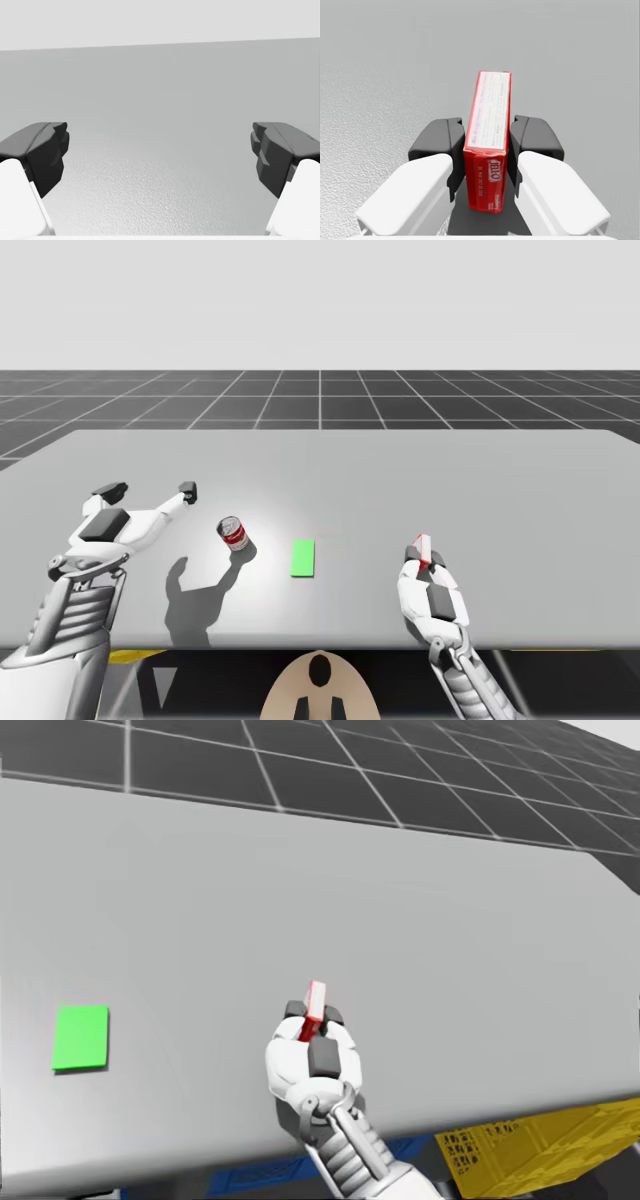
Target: Look at the card. If it is red, pick the object on the left. If it is green, pick the object on the right.
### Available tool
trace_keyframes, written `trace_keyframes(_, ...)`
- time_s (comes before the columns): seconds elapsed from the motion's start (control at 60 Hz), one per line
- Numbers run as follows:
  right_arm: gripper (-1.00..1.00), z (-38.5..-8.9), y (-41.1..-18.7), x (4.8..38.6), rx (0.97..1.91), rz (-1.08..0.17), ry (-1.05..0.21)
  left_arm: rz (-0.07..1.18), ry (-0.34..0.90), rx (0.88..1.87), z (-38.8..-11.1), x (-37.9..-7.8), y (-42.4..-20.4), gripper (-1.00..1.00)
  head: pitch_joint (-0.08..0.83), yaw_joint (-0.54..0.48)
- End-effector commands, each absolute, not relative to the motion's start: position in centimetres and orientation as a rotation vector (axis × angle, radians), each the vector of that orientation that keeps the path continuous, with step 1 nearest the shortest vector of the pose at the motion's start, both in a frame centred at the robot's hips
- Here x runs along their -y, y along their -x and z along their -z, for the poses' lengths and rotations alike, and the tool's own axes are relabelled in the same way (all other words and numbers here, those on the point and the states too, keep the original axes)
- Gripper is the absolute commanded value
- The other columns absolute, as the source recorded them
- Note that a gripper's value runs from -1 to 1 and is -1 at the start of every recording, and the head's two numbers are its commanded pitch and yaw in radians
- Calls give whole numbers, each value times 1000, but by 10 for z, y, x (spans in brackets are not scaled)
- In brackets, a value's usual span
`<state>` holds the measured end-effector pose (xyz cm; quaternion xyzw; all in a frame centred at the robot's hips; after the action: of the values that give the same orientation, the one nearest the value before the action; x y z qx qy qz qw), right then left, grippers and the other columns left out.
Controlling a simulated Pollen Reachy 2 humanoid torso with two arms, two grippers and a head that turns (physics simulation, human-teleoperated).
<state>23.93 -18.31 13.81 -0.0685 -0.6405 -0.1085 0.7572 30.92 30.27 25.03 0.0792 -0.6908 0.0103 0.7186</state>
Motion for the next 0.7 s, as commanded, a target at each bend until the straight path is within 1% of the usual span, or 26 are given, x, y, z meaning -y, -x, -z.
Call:
trace_keyframes(0.017, 1000, -135, -234, 165, 1374, 297, 91, -29, -174, 1525, -250, -302, -309, -1000, 500, -405)
trace_keyframes(0.133, 1000, -134, -234, 165, 1382, 292, 87, -36, -174, 1524, -250, -302, -309, -1000, 384, -423)
trace_keyframes(0.183, 1000, -133, -233, 165, 1384, 289, 85, -38, -176, 1523, -250, -301, -309, -1000, 356, -431)
trace_keyframes(0.283, 1000, -136, -231, 165, 1398, 281, 81, -41, -177, 1524, -250, -301, -309, -1000, 333, -447)
trace_keyframes(0.367, 1000, -145, -228, 166, 1430, 250, 78, -43, -178, 1527, -250, -301, -310, -1000, 314, -455)
trace_keyframes(0.5, 1000, -160, -226, 168, 1446, 215, 50, -40, -186, 1532, -250, -301, -310, -1000, 310, -458)
trace_keyframes(0.517, 1000, -170, -226, 169, 1455, 211, 35, -40, -187, 1533, -250, -301, -310, -1000, 309, -461)
trace_keyframes(0.567, 1000, -180, -227, 170, 1477, 202, 36, -43, -186, 1535, -250, -301, -310, -1000, 311, -463)
trace_keyframes(0.583, 1000, -190, -227, 172, 1501, 195, 34, -44, -186, 1536, -251, -302, -310, -1000, 310, -465)
trace_keyframes(0.617, 1000, -197, -227, 173, 1519, 190, 33, -45, -185, 1536, -251, -302, -310, -1000, 310, -466)
trace_keyframes(0.633, 1000, -209, -227, 175, 1548, 177, 40, -46, -185, 1537, -251, -302, -310, -1000, 311, -468)
trace_keyframes(0.667, 1000, -217, -227, 176, 1566, 168, 45, -46, -186, 1537, -251, -302, -310, -1000, 310, -468)
trace_keyframes(0.683, 1000, -229, -226, 178, 1589, 157, 46, -47, -185, 1536, -251, -302, -310, -1000, 310, -468)
trace_keyframes(0.7, 1000, -234, -226, 179, 1599, 153, 46, -47, -185, 1536, -251, -302, -310, -1000, 309, -469)
